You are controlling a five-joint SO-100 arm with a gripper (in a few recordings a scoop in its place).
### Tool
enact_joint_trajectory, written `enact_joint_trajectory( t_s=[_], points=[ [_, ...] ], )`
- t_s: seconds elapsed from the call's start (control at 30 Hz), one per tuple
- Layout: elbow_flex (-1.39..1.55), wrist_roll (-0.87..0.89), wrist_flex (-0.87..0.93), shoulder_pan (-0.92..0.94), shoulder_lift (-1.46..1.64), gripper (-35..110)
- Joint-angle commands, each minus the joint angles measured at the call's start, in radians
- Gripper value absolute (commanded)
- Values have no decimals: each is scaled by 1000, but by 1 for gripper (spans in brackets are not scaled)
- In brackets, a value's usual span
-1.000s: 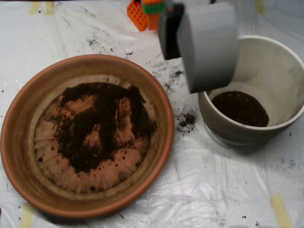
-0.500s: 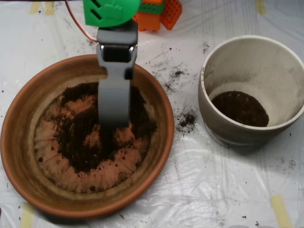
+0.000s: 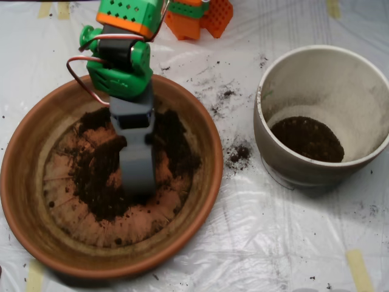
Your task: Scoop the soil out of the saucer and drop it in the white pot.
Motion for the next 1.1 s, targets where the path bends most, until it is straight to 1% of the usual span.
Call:
enact_joint_trajectory(
  t_s=[0.0,0.17,0.3,0.53,0.6,0.67,0.77,0.9,1.07],
  points=[
    [-89,-38,3,9,-15,55],
    [-284,-40,130,18,-176,55],
    [-319,-51,153,28,-206,52],
    [-307,-75,156,38,-202,35],
    [-282,-77,141,43,-181,26],
    [-253,-81,127,46,-156,24],
    [-186,-87,87,54,-104,23],
    [-48,-75,-17,64,8,20],
    [60,-38,-117,63,98,22]
  ],
)
